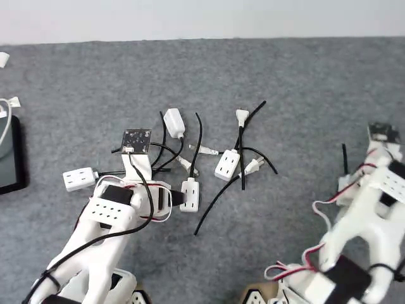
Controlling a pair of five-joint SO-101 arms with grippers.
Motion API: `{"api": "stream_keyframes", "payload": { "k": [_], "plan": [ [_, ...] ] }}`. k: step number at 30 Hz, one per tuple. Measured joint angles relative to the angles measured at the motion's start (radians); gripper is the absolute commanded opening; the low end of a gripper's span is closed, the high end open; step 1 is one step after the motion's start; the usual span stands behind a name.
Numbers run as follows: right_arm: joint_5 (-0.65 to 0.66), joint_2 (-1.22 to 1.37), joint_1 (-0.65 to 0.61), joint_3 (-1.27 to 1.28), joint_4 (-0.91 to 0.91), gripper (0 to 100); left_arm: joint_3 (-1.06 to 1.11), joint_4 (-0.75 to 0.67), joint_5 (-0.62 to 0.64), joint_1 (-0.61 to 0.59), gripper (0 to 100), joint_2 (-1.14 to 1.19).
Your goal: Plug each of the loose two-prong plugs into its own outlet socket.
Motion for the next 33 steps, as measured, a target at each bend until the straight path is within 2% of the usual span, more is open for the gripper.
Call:
{"api": "stream_keyframes", "payload": {
  "k": [3,8,16,20,22,25,29,33],
  "plan": [
    [-0.075,-0.114,-0.101,-0.014,0.072,0.8,0.0,0.0,-0.064,0.0,1,0.0],
    [-0.187,-0.361,-0.31,-0.017,0.141,0.8,0.0,-0.032,-0.132,0.0,3,0.0],
    [-0.276,-0.661,-0.743,0.026,0.166,0.8,-0.017,-0.003,-0.224,0.035,3,0.117],
    [-0.278,-0.698,-0.948,0.029,0.166,0.8,-0.095,0.075,-0.381,0.044,3,0.256],
    [-0.276,-0.678,-1.013,0.044,0.166,0.9,-0.121,0.107,-0.465,0.046,3,0.285],
    [-0.276,-0.635,-1.079,0.063,0.161,0.9,-0.13,0.123,-0.509,0.068,3,0.292],
    [-0.276,-0.624,-1.172,0.135,0.101,0.9,-0.13,0.124,-0.531,0.092,3,0.292],
    [-0.282,-0.612,-1.194,0.219,0.029,0.9,-0.13,0.126,-0.54,0.095,1,0.292]
  ]
}}
